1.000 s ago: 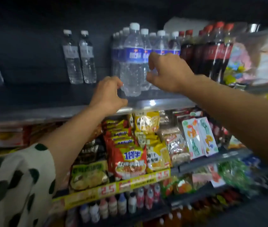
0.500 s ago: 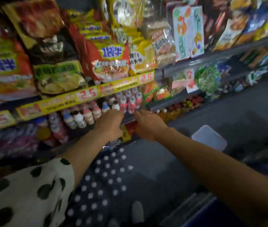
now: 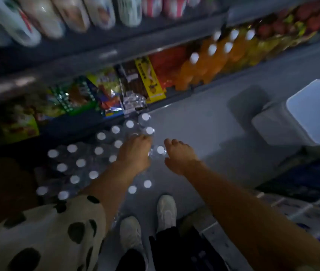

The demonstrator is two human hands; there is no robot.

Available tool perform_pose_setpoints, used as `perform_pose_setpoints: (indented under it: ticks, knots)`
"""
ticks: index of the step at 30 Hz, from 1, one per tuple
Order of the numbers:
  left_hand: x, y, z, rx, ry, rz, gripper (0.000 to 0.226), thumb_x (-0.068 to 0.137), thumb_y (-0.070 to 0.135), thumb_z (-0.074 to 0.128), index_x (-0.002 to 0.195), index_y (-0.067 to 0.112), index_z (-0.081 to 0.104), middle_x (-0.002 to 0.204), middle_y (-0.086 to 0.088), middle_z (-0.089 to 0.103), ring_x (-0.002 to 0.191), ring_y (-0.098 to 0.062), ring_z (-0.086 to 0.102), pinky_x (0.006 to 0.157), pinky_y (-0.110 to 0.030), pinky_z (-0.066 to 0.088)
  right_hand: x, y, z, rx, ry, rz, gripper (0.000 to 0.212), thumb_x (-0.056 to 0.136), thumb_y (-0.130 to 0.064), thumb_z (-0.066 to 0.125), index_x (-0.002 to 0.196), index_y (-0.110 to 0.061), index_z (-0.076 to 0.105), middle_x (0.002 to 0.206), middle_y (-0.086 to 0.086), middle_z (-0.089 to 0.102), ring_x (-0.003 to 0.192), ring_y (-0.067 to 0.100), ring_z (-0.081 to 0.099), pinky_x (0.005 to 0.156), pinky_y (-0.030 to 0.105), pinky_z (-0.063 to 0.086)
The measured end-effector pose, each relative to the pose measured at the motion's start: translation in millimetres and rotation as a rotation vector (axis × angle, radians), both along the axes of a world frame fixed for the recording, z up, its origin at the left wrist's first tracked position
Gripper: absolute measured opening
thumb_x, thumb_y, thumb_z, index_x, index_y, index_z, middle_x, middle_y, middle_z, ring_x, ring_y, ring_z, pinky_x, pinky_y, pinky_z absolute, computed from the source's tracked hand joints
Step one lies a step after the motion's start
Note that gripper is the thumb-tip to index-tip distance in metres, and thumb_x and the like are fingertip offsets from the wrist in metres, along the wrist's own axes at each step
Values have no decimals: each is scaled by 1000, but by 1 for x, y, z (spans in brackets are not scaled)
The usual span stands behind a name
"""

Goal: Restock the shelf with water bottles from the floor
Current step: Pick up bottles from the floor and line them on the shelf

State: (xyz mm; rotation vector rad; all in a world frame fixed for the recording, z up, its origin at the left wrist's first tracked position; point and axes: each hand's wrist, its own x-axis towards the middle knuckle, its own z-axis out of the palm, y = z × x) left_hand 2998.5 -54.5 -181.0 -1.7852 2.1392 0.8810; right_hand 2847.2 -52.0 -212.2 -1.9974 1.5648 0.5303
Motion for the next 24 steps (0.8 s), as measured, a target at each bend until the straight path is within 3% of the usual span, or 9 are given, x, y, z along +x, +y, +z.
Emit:
perform_pose_setpoints:
  ticks: [7,13,18,22,24]
  knots:
    - [4,4,-125,-7,9,49,36,85,14,63,120,12,52,121,-10,55,114,-28,52,90,-37,45,15,2,-153,-56,97,23,52,91,-23,54,135,-15,29,122,16,52,110,34,54,89,40,44]
    - [6,-3,-144,-9,-4,60,42,81,16,68,120,14,51,122,-7,54,116,-27,50,91,-39,48,12,-14,-173,-29,30,65,41,89,-7,48,129,-11,36,119,19,56,110,37,56,84,41,46]
    - [5,-8,-83,9,59,52,53,81,19,69,129,17,48,128,-6,52,120,-27,49,96,-40,46,-10,-35,-70,38,-121,-6,46,85,-20,59,125,-10,38,116,20,57,105,40,55,75,36,42]
    - [-7,-13,24,50,157,22,63,79,19,71,135,15,43,136,-7,45,126,-27,45,100,-39,43,-33,-57,81,-27,-221,5,40,86,-27,62,117,-8,44,105,21,59,97,39,55,65,32,31]
    - [-11,-17,91,43,216,4,72,77,20,73,140,15,39,139,-5,43,129,-25,43,101,-36,42,-41,-68,171,-86,-283,30,35,83,-27,65,105,-7,47,97,20,59,91,38,55,64,35,36]
